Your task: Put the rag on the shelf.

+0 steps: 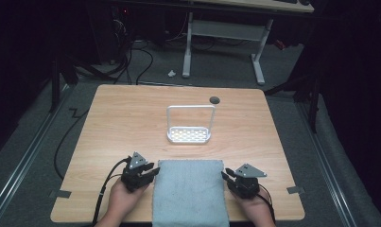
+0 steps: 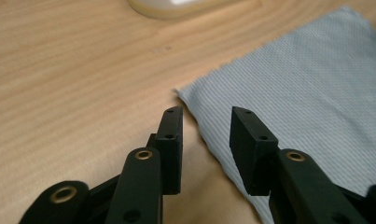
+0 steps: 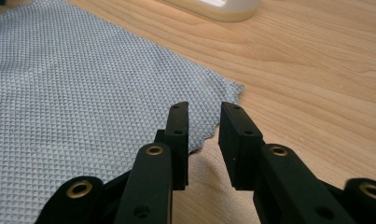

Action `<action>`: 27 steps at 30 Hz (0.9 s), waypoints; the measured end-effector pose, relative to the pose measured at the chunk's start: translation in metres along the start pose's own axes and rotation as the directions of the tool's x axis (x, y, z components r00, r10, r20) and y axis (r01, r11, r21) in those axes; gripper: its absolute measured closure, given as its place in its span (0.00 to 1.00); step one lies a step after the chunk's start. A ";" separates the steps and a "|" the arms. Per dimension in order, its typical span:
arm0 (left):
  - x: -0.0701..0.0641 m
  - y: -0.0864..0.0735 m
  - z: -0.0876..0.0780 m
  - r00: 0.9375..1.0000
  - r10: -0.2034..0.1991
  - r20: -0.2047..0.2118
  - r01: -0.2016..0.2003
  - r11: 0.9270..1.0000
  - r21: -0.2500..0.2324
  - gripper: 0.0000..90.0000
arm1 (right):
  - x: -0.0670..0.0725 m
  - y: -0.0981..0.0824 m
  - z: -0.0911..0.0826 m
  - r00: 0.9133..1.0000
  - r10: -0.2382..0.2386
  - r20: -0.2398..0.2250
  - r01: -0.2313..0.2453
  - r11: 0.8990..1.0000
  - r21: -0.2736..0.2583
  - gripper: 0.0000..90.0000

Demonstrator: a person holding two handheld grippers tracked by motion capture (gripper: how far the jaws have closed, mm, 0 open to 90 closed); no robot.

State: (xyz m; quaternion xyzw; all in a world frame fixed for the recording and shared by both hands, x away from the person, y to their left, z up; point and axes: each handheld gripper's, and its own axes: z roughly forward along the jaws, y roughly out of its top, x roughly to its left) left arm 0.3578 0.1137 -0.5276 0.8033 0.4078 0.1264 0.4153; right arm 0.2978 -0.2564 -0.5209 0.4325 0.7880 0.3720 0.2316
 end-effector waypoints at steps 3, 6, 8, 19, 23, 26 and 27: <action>0.002 0.006 0.013 1.000 -0.006 -0.010 0.007 1.000 0.013 0.72 | 0.001 0.000 0.000 1.000 0.000 -0.001 0.000 1.000 0.005 0.81; 0.002 0.010 0.020 1.000 -0.004 -0.011 0.005 1.000 0.020 0.72 | 0.002 0.002 -0.001 1.000 0.002 -0.001 -0.002 1.000 -0.005 0.80; 0.000 0.011 0.022 1.000 0.010 -0.017 -0.009 1.000 0.023 0.76 | 0.003 0.003 -0.001 1.000 -0.004 0.002 0.005 1.000 -0.009 0.80; -0.003 0.009 0.022 0.999 0.030 -0.015 -0.030 0.999 0.021 0.98 | 0.003 0.004 0.003 1.000 0.021 0.007 -0.021 0.999 0.024 0.73; -0.001 0.009 0.022 1.000 0.010 -0.001 -0.010 1.000 0.019 0.98 | -0.001 0.013 0.010 0.999 0.049 0.021 -0.049 0.998 0.028 0.66; -0.001 0.008 0.022 1.000 0.014 -0.002 -0.013 1.000 0.019 0.98 | -0.008 0.024 0.024 0.996 0.093 0.014 -0.093 0.995 0.024 0.62; 0.000 0.008 0.022 1.000 0.010 0.002 -0.010 1.000 0.020 0.98 | -0.008 0.024 0.024 0.996 0.093 0.014 -0.093 0.995 0.024 0.62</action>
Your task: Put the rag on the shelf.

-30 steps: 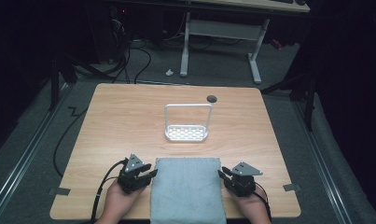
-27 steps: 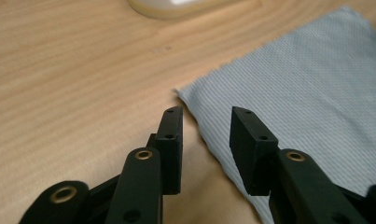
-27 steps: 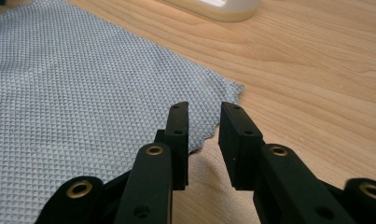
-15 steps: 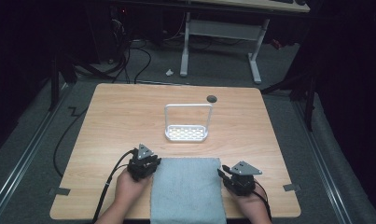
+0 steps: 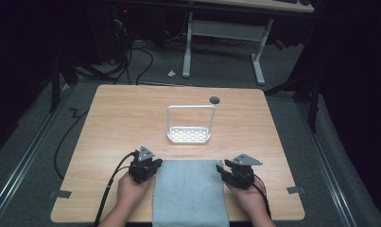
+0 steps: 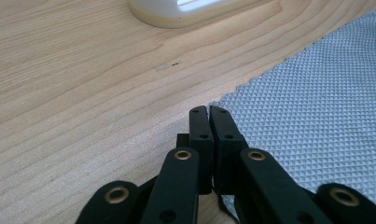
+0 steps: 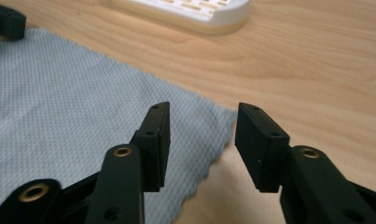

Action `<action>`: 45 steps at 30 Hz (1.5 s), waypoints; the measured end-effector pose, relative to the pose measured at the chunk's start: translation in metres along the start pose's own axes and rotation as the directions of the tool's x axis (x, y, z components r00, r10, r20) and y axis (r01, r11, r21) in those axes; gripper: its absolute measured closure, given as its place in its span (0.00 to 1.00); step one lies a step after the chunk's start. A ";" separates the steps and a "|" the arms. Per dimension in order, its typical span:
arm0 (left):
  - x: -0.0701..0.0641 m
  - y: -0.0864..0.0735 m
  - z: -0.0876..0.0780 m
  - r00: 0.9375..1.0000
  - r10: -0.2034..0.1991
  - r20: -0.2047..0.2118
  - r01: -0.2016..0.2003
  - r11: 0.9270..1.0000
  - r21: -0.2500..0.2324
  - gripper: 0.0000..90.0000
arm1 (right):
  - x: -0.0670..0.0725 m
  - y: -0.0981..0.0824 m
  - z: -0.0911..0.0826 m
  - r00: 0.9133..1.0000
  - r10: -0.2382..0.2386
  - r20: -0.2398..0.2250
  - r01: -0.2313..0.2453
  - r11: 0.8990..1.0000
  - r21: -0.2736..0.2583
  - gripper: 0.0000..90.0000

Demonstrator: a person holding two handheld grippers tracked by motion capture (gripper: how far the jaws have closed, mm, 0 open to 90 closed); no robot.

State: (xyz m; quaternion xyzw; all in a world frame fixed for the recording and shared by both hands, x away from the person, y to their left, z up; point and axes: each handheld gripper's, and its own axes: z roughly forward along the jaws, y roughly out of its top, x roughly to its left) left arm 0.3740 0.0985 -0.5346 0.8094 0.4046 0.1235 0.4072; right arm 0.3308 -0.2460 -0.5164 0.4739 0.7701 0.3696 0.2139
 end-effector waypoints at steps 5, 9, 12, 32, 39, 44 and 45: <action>0.001 0.000 0.000 1.000 -0.008 0.008 0.008 1.000 0.000 0.98 | -0.008 0.006 0.020 0.999 0.034 0.029 -0.036 0.998 0.061 0.65; 0.001 0.000 0.000 1.000 -0.010 0.008 0.010 1.000 0.000 0.98 | -0.009 0.005 0.024 0.999 -0.003 0.045 0.000 0.997 0.073 0.67; 0.001 0.000 -0.001 1.000 -0.012 0.011 0.012 1.000 0.001 0.98 | -0.008 0.003 0.024 1.000 -0.007 0.030 0.005 0.998 0.061 0.75; 0.000 -0.001 -0.002 1.000 0.000 -0.002 0.000 1.000 -0.007 0.98 | 0.007 0.003 0.019 0.998 -0.069 0.010 0.068 0.998 0.011 0.99; -0.001 -0.002 -0.009 1.000 -0.002 0.004 0.002 0.998 -0.066 0.98 | 0.009 0.002 0.008 0.997 -0.078 0.023 0.079 0.996 -0.047 0.99; -0.003 0.000 -0.017 1.000 -0.022 0.015 0.024 0.992 -0.120 0.98 | 0.011 0.004 0.000 0.997 -0.069 0.018 0.070 0.993 -0.098 0.99; -0.004 0.000 -0.019 1.000 -0.021 0.019 0.024 0.991 -0.131 0.98 | 0.011 0.004 -0.002 0.998 -0.065 0.015 0.067 0.992 -0.108 0.99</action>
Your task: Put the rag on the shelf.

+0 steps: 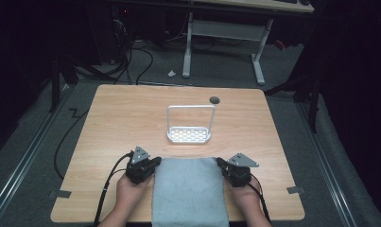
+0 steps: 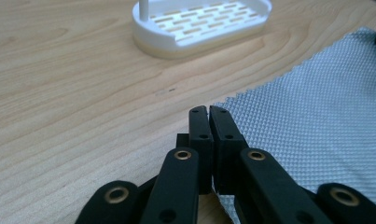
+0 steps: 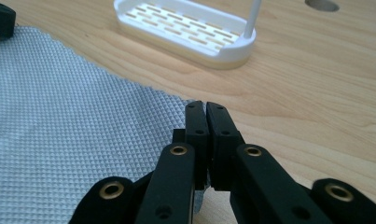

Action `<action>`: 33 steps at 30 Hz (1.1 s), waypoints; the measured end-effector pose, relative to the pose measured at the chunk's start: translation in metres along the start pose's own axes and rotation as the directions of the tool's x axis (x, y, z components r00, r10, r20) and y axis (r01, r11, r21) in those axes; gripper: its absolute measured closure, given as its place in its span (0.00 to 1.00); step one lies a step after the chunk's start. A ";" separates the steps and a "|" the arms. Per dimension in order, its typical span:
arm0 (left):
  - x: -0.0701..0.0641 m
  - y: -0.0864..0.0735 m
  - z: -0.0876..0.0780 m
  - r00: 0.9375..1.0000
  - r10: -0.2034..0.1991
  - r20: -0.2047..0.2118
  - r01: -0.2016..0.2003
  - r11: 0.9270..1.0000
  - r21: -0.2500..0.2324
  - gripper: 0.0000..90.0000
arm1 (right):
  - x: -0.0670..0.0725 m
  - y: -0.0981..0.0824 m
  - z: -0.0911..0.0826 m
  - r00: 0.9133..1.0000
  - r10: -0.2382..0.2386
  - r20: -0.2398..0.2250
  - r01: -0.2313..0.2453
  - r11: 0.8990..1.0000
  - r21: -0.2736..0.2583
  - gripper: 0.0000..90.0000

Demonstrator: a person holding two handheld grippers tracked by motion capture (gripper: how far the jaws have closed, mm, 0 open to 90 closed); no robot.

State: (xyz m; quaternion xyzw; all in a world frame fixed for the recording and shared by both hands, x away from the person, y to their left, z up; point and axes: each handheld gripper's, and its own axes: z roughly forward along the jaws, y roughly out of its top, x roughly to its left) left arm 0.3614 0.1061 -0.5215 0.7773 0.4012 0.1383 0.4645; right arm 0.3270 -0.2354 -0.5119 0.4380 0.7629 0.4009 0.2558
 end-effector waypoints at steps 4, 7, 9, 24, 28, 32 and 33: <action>-0.004 0.002 -0.007 1.000 0.006 0.000 -0.006 0.999 -0.034 0.98 | 0.002 0.003 -0.009 1.000 -0.010 0.000 0.010 0.999 -0.048 0.99; -0.007 0.005 -0.015 1.000 0.008 -0.004 -0.008 0.997 -0.072 0.98 | 0.003 0.006 -0.017 1.000 -0.011 0.000 0.011 0.996 -0.086 0.99; -0.009 0.008 -0.020 1.000 0.013 -0.006 -0.013 0.995 -0.098 0.98 | 0.003 0.008 -0.022 1.000 -0.010 -0.006 0.010 0.995 -0.103 0.99; -0.017 0.036 -0.040 1.000 -0.003 -0.019 -0.002 0.967 -0.255 0.99 | 0.008 0.040 -0.036 0.999 0.002 0.033 0.006 0.969 -0.246 0.99; -0.020 0.049 -0.044 0.999 -0.003 -0.054 -0.012 0.957 -0.289 0.99 | 0.005 0.047 -0.036 0.999 0.023 0.047 -0.009 0.962 -0.273 0.99; -0.023 0.060 -0.049 0.997 -0.001 -0.081 -0.025 0.947 -0.319 0.99 | 0.003 0.055 -0.039 0.997 0.031 0.065 -0.009 0.951 -0.308 0.99; -0.023 0.063 -0.050 0.997 0.001 -0.083 -0.028 0.945 -0.325 0.99 | 0.003 0.057 -0.040 0.997 0.035 0.064 -0.013 0.948 -0.318 0.99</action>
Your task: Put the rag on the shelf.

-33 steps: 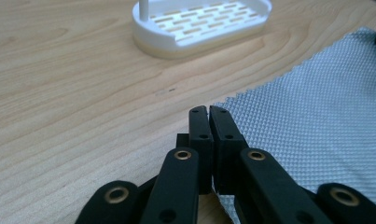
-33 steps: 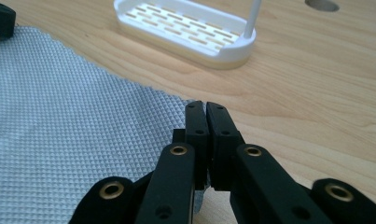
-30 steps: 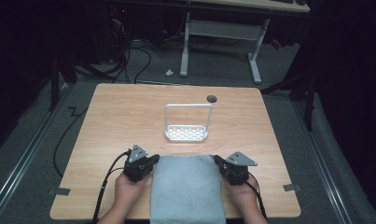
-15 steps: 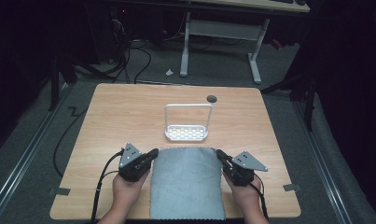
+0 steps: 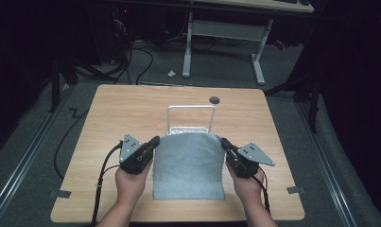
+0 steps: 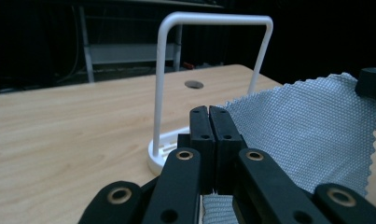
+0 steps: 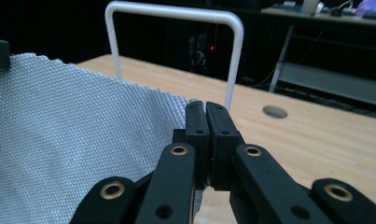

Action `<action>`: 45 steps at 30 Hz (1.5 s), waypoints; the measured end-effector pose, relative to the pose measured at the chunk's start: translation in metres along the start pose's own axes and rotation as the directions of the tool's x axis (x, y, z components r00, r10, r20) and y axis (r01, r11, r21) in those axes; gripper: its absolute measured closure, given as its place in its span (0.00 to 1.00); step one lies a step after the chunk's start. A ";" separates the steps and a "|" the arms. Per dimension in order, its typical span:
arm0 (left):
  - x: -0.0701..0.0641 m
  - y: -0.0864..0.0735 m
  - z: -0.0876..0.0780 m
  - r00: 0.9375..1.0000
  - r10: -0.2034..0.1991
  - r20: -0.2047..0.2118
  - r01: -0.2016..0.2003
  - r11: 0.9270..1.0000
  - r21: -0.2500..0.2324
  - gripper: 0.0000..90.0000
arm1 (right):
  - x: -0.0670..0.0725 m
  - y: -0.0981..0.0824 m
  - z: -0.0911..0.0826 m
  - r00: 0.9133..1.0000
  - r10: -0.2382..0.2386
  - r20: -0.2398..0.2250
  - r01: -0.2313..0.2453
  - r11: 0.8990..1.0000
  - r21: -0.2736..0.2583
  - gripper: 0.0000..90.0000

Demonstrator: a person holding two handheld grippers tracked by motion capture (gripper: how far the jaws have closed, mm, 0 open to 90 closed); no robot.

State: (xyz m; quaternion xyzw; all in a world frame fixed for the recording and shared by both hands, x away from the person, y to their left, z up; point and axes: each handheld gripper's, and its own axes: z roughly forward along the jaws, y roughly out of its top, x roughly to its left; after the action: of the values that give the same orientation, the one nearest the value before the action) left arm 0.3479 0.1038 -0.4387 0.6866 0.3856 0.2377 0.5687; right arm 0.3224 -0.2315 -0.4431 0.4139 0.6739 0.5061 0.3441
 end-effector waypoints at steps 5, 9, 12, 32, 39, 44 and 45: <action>-0.004 0.014 -0.005 1.000 0.023 -0.009 -0.023 0.999 -0.037 0.99 | -0.001 0.011 -0.005 1.000 -0.002 -0.004 0.002 0.999 -0.041 0.99; -0.007 0.026 -0.012 0.999 0.038 -0.012 -0.039 0.997 -0.071 0.99 | -0.003 0.025 -0.011 1.000 -0.002 -0.003 0.001 0.996 -0.090 0.99; -0.009 0.035 -0.016 0.999 0.052 -0.015 -0.053 0.994 -0.097 0.99 | -0.004 0.037 -0.016 1.000 -0.011 0.001 0.011 0.993 -0.119 0.99; -0.003 0.079 -0.024 0.994 0.099 -0.052 -0.107 0.977 -0.185 0.99 | -0.007 0.084 -0.022 1.000 -0.026 0.015 0.029 0.976 -0.215 0.99; 0.003 0.095 -0.013 0.990 0.119 -0.074 -0.131 0.973 -0.188 0.99 | -0.014 0.094 -0.013 1.000 0.002 0.017 0.002 0.975 -0.220 0.99; 0.008 0.106 -0.004 0.989 0.123 -0.085 -0.138 0.972 -0.189 0.99 | -0.019 0.104 -0.005 0.999 0.001 0.032 0.006 0.975 -0.220 0.99; 0.009 0.107 -0.002 0.988 0.125 -0.087 -0.139 0.972 -0.188 0.99 | -0.021 0.106 -0.003 0.999 0.006 0.033 0.001 0.976 -0.220 0.99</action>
State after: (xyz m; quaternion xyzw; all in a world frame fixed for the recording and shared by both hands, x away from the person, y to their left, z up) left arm 0.3796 0.1058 -0.3359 0.6428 0.3352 0.3369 0.6008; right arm 0.3505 -0.2362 -0.3390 0.3827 0.6075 0.5709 0.3983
